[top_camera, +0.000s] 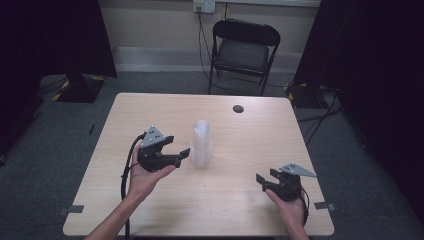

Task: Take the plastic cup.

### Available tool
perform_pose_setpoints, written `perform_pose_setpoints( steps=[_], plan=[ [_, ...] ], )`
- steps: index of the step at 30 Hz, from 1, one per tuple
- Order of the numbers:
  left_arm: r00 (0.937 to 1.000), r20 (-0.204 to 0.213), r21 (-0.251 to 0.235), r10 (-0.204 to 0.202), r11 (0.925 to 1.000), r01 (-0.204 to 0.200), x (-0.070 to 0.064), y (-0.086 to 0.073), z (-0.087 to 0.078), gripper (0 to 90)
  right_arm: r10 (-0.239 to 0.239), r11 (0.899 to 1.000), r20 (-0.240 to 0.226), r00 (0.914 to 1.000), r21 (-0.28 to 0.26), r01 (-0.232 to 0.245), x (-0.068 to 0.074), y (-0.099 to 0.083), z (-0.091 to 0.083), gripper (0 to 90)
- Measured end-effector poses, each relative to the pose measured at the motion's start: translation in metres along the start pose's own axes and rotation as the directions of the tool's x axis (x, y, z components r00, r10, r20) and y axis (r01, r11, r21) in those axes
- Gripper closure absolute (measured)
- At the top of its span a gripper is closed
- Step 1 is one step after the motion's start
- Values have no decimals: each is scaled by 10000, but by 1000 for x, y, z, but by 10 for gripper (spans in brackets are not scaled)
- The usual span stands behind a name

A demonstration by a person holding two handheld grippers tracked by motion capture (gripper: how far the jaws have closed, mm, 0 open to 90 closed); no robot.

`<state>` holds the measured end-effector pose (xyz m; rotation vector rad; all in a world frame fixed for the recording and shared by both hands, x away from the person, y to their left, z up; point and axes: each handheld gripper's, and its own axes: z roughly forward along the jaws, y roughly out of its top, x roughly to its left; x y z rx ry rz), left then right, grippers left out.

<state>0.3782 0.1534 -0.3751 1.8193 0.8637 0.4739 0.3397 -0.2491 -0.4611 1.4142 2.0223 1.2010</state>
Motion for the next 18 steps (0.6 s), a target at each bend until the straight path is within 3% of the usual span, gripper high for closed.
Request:
perform_pose_setpoints(
  steps=[5,13,18],
  plan=[
    [9998,165,146,-132,9998,130,2,9,7,178,5,10000,-11,10000,36,-5,0,0,1,366],
    [9996,107,90,-262,9996,261,6,16,19,160,-2,10000,-55,10000,90,3,0,0,3,366],
    [9993,247,28,-271,9996,271,8,17,35,159,-5,10000,-38,10000,82,5,0,-1,2,366]
  ],
)
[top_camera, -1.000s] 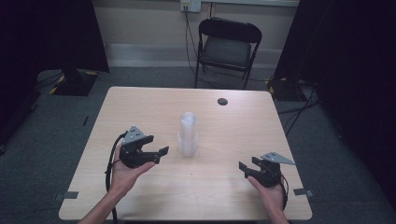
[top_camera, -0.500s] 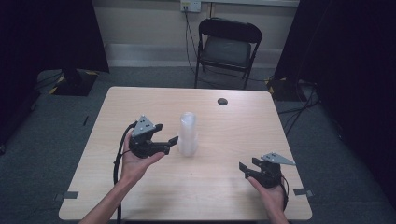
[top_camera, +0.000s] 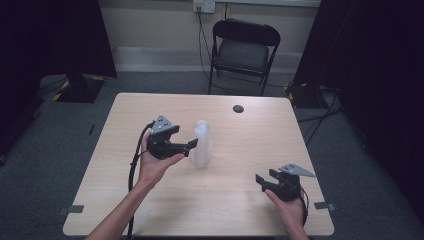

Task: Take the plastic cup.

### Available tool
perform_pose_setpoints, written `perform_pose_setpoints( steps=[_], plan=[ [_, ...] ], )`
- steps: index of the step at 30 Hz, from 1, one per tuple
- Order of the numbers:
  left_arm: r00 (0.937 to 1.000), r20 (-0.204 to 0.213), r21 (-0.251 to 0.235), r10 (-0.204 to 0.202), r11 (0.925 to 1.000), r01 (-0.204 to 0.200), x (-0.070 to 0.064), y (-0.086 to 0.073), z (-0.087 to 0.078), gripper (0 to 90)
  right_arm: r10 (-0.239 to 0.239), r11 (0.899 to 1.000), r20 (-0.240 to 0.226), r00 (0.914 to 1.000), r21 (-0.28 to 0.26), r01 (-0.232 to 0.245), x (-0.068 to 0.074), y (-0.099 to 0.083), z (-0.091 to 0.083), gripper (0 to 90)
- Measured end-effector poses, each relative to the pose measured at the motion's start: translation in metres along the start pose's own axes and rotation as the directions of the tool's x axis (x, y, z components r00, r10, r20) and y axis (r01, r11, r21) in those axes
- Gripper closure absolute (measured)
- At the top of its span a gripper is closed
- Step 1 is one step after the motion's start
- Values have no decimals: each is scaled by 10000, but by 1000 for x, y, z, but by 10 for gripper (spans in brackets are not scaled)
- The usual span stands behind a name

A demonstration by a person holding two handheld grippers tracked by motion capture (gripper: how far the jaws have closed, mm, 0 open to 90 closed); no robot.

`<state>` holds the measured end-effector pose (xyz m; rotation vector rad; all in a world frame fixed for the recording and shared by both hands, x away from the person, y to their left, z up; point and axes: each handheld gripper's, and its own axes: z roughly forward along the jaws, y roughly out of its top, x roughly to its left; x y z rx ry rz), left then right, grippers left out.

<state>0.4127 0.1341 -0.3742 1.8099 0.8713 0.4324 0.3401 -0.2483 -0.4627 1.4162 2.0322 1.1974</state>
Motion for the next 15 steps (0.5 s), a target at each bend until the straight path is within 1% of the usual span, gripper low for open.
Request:
perform_pose_setpoints(
  steps=[1,2,3,6,7,9,11,12,13,15],
  plan=[
    [10000,2,68,49,10000,-49,1,0,4,157,2,10000,2,10000,10,-2,0,0,0,366],
    [10000,-76,122,-35,9999,36,1,0,7,157,6,10000,52,10000,39,-6,-1,0,1,366],
    [9999,-51,111,-86,9999,87,1,1,11,162,52,10000,67,10000,84,-52,-1,-1,1,366],
    [9999,62,101,107,9999,-108,0,3,19,157,82,9999,64,9999,107,-82,-2,-1,1,366],
    [10000,69,113,22,9999,-23,0,4,21,159,112,9999,30,9999,121,-112,-2,-2,1,366],
    [9998,186,21,31,10000,-32,-1,4,25,161,105,9998,21,9999,140,-105,-2,-2,2,366],
    [9998,172,18,85,10000,-85,-1,4,27,161,94,9998,3,10000,152,-94,-2,-2,2,366],
    [9996,165,65,215,9997,-216,-2,4,32,162,60,9999,-24,10000,159,-60,-1,-2,2,366],
    [9994,232,28,248,9997,-249,-1,4,34,161,47,9998,-36,10000,196,-46,-1,-2,3,366],
    [9996,170,-16,240,9997,-240,-2,4,35,167,11,9998,-51,10000,203,-9,-1,-2,4,366]
  ],
)
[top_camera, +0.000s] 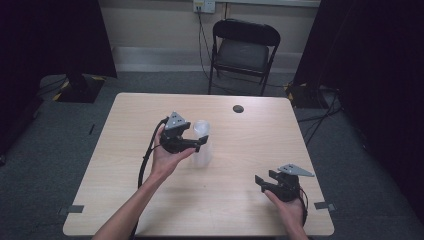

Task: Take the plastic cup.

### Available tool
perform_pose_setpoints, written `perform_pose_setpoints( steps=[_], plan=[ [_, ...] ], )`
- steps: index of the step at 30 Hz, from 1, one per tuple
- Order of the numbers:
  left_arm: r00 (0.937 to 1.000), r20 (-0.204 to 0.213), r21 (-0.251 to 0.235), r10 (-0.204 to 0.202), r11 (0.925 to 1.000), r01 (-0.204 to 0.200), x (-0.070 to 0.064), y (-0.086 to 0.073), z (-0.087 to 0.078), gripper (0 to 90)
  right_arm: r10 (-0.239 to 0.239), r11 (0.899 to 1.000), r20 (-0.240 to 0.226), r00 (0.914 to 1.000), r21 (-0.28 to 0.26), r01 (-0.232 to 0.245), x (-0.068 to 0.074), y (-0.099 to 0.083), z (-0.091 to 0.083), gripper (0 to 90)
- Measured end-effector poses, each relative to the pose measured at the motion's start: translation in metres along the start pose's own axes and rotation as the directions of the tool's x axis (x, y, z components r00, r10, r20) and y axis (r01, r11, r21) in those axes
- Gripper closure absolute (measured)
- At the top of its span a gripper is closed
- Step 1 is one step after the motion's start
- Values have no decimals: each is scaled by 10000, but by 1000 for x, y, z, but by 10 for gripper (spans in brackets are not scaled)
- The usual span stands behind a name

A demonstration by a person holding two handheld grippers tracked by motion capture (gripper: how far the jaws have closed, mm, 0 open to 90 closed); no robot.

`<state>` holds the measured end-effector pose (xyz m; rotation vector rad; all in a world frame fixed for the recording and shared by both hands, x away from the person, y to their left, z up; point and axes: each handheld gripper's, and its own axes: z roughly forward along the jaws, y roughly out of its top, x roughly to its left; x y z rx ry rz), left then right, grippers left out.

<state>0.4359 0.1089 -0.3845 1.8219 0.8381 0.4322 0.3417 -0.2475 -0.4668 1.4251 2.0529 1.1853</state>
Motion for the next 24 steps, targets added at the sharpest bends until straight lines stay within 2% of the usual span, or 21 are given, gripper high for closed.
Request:
perform_pose_setpoints(
  steps=[2,5,9,13,17,19,21,24],
  plan=[
    [9994,316,15,-170,9999,169,0,0,6,193,-20,10000,-10,10000,12,20,0,0,0,366],
    [10000,32,59,11,10000,-11,-4,-1,11,196,-35,10000,-25,10000,14,36,0,0,1,366],
    [9999,97,168,-83,9998,82,-6,-2,17,199,-63,10000,-30,10000,57,64,-1,0,1,366],
    [9998,-84,408,204,9990,-201,-5,-4,22,223,15,10000,-46,10000,50,-14,-2,-1,-1,366],
    [9992,-13,686,392,9969,-390,-3,-8,28,238,10,10000,31,10000,51,-10,-2,-3,-2,360],
    [9995,-80,788,320,9964,-313,-3,-10,31,239,-2,10000,9,10000,49,2,-2,-3,-3,360],
    [9999,105,958,67,9954,-77,-3,-12,34,238,-9,10000,41,10000,33,9,-1,-3,-3,359],
    [9998,-35,956,187,9953,-183,-3,-14,36,241,23,10000,34,10000,41,-23,-2,-3,-2,359]
  ],
)
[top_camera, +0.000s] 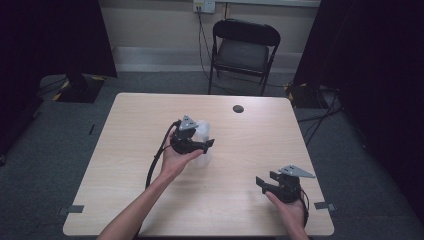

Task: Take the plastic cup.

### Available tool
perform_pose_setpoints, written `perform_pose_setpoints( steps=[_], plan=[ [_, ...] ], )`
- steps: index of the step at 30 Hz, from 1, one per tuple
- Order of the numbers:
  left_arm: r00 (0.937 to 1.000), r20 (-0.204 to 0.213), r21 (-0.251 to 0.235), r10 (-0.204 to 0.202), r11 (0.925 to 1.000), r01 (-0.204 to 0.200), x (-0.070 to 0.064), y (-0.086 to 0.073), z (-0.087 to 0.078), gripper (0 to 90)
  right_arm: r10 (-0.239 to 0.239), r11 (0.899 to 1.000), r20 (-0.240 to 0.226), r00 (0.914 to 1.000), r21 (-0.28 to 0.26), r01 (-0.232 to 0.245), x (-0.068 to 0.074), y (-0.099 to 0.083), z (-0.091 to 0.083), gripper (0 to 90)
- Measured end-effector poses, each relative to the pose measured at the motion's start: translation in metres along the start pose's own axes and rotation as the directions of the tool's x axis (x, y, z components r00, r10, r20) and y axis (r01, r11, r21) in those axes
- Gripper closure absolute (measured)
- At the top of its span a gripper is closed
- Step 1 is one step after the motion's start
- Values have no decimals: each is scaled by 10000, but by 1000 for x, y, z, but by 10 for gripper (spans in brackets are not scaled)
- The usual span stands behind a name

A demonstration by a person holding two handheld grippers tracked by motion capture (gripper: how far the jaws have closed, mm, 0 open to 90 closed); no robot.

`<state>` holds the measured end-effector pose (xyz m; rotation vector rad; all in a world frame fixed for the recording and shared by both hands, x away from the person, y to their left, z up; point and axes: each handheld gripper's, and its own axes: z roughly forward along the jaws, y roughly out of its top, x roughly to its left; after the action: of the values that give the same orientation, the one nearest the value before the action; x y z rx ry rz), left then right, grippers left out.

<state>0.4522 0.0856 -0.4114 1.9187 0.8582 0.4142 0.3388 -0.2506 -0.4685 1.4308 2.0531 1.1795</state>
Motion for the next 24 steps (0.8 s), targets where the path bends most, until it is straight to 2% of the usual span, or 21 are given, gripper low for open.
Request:
perform_pose_setpoints(
  steps=[5,8,11,14,24],
  plan=[
    [9998,-78,46,-165,9999,165,2,-2,1,279,9,10000,27,10000,29,-10,-1,0,0,359],
    [9999,-159,24,-8,10000,8,2,-2,0,299,55,10000,7,10000,14,-55,-1,0,0,359],
    [9998,-116,-21,-141,9999,141,2,-2,-1,300,32,10000,9,10000,12,-32,-1,-1,0,359],
    [9998,-168,-60,-52,10000,51,2,-1,-2,301,52,10000,-2,10000,8,-52,-1,-1,0,358],
    [9997,-208,-366,-157,9992,149,0,4,-9,305,77,10000,19,10000,9,-77,-1,-1,-1,359]
  ],
)
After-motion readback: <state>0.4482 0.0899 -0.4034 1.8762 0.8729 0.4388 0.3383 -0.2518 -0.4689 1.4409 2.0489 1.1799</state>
